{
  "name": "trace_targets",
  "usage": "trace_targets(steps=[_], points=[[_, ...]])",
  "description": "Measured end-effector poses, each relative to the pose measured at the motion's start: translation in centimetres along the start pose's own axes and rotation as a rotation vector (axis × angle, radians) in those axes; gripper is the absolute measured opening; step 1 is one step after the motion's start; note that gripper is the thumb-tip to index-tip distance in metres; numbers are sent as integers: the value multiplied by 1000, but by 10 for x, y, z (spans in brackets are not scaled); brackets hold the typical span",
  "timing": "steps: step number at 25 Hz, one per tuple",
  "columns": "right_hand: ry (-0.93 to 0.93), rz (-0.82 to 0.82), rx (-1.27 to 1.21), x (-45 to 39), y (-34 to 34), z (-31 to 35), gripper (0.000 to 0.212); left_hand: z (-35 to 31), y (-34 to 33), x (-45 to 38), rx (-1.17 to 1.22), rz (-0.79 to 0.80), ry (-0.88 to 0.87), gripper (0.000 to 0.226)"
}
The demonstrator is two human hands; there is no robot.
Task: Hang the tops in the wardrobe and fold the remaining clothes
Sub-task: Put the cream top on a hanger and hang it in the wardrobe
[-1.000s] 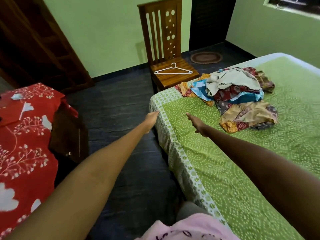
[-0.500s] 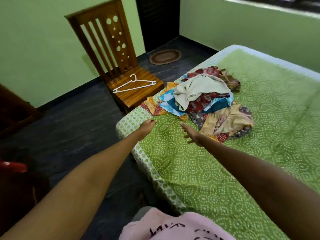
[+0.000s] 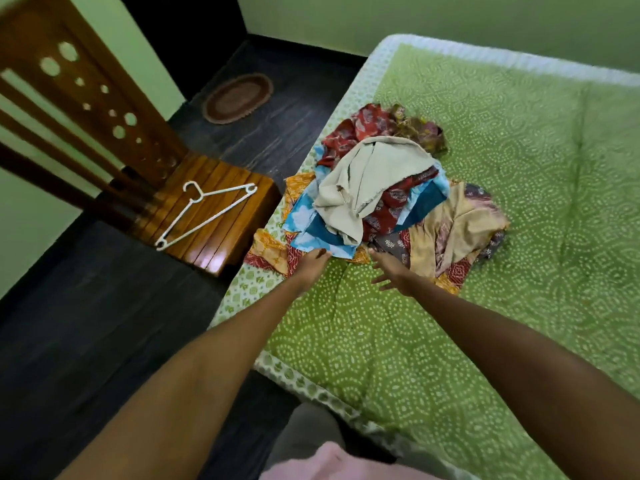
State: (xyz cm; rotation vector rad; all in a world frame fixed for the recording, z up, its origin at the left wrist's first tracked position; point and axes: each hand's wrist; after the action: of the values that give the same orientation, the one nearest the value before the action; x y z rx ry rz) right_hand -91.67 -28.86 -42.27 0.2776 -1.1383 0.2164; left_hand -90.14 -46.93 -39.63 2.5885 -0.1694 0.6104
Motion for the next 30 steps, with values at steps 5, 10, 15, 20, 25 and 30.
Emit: trace_targets(steps=[5, 10, 15, 20, 25, 30], points=[[-82, -119, -119, -80, -44, 51, 45, 44, 22, -90, 61, 43, 83, 40], [-84, -248, -123, -170, -50, 72, 40, 78, 14, -148, 97, 57, 127, 38], [-93, -424, -397, -179, -47, 90, 26, 83, -9, -174, 281, 98, 277, 34], [123, -443, -363, -126, -83, 90, 25, 54, -15, -163, 850, 88, 501, 30], [281, -140, -231, -62, -79, 77, 16, 32, 1, -146, 1028, -109, 479, 42], [268, -16, -620, -1, -67, 73, 13, 1, 18, -104, 808, 40, 286, 20]])
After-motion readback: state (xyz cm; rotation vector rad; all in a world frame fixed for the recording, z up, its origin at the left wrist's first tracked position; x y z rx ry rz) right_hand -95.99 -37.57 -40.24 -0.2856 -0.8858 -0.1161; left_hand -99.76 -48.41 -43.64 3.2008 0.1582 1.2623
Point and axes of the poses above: each hand's wrist, its own x-axis away from the middle knuckle, its own y-axis out of the back of the hand, z = x × y, and after that the axes turned 14 degrees about -y, right-handed
